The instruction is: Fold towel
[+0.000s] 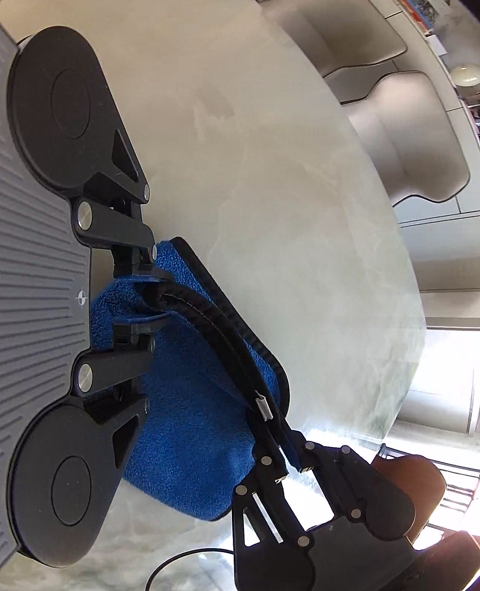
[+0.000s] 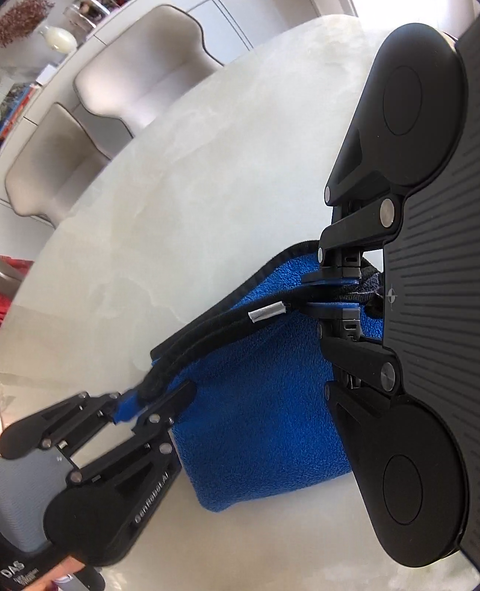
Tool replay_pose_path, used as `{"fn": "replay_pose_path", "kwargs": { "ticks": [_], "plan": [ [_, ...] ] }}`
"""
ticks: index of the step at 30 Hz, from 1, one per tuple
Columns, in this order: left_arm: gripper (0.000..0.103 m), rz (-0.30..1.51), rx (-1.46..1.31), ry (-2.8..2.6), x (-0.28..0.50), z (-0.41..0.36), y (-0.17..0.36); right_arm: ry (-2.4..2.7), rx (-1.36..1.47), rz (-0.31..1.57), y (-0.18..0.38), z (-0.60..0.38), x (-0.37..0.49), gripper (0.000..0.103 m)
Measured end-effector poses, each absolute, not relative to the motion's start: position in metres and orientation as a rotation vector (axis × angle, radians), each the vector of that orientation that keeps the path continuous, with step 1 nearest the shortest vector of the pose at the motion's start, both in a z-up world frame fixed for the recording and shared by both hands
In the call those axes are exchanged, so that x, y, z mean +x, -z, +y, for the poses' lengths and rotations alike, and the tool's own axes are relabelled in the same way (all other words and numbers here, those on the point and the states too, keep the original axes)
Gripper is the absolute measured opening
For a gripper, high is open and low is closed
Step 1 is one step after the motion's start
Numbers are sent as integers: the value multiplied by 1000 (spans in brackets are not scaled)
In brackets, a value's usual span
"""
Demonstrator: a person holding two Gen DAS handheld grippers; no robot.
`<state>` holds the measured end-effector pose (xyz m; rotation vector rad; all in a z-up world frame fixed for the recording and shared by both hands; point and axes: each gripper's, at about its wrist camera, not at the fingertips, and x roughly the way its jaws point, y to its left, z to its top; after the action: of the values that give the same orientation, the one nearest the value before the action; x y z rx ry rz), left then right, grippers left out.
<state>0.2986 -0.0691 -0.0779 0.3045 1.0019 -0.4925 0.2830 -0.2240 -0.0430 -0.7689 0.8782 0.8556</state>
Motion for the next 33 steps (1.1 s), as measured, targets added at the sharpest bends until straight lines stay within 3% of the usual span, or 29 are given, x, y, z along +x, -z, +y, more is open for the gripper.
{"fn": "replay_pose_path", "kwargs": {
  "ticks": [6, 11, 19, 23, 29, 31, 33],
  "plan": [
    [25, 1002, 277, 482, 306, -63, 82, -840, -752, 852, 42, -227, 290, 16],
    [35, 957, 265, 404, 296, -58, 78, -750, -651, 792, 37, -246, 295, 37],
    [47, 795, 185, 362, 265, -44, 55, -613, -282, 792, 20, -312, 291, 46],
    [49, 788, 296, 450, 261, -64, 67, -611, 30, 875, 35, -344, 300, 46],
    [49, 813, 349, 456, 270, -75, 88, -632, 175, 861, 53, -343, 312, 44],
    [48, 809, 376, 466, 276, -76, 90, -642, 187, 857, 56, -339, 311, 34],
    [40, 817, 391, 466, 278, -77, 93, -654, 168, 865, 59, -334, 310, 23]
  ]
}}
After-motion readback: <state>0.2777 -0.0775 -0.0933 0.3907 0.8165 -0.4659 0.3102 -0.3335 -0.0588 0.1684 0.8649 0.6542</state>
